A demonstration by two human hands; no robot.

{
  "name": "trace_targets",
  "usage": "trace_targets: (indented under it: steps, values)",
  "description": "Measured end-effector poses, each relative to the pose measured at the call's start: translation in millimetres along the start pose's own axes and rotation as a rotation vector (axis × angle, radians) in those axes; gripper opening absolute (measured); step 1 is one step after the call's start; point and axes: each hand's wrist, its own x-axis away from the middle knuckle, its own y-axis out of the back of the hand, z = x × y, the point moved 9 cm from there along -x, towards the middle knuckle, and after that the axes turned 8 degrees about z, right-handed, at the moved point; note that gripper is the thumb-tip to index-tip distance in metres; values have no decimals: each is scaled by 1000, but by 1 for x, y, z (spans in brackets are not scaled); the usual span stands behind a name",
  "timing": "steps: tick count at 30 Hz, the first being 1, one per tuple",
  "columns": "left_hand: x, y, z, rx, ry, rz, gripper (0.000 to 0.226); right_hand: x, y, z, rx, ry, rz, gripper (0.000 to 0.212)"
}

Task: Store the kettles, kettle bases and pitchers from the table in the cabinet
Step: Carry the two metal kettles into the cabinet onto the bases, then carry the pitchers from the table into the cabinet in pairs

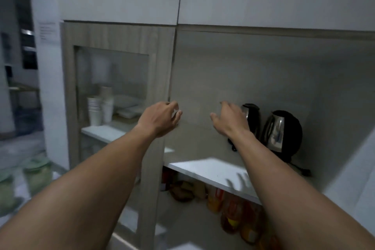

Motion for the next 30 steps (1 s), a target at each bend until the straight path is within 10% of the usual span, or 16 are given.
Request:
trace_targets:
  steps: [30]
  values:
    - [512, 228, 365, -475, 1009, 67, 59, 258, -180, 577, -323, 872, 460, 68]
